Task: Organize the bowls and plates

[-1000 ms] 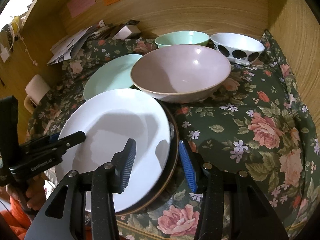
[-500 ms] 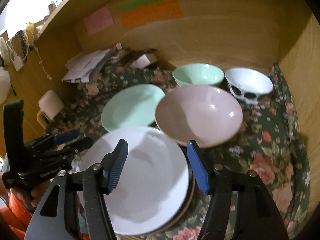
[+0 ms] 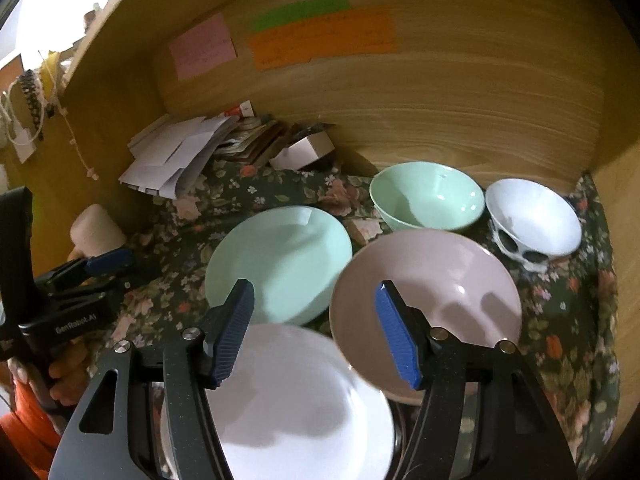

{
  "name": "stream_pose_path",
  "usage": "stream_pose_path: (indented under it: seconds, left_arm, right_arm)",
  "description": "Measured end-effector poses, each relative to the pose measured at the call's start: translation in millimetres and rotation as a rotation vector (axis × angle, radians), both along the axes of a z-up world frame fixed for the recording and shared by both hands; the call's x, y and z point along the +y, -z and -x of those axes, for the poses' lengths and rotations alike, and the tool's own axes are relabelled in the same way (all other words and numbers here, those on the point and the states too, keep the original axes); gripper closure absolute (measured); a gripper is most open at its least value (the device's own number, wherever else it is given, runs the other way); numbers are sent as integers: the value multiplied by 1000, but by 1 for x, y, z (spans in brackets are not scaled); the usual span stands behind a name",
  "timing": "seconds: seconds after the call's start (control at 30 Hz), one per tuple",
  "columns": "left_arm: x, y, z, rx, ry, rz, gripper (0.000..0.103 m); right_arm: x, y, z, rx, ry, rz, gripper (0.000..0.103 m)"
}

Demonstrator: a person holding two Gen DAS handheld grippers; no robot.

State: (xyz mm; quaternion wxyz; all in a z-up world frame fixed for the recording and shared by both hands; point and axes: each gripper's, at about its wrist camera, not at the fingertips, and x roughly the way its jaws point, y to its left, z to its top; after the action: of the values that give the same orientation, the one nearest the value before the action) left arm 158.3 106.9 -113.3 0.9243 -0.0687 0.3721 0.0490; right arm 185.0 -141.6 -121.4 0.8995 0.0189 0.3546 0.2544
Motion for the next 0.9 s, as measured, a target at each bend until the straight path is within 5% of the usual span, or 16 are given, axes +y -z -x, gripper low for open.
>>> stream_pose_path:
  seconds: [0.63,0.9]
  left_arm:
    - [27,52,-70,172,-17,25,34]
    - [33,67,-85,211,-12,58,34]
  right_arm:
    - [42,35,-110,169,-66,95,43]
    - [69,55,-135,233,-124,221,59]
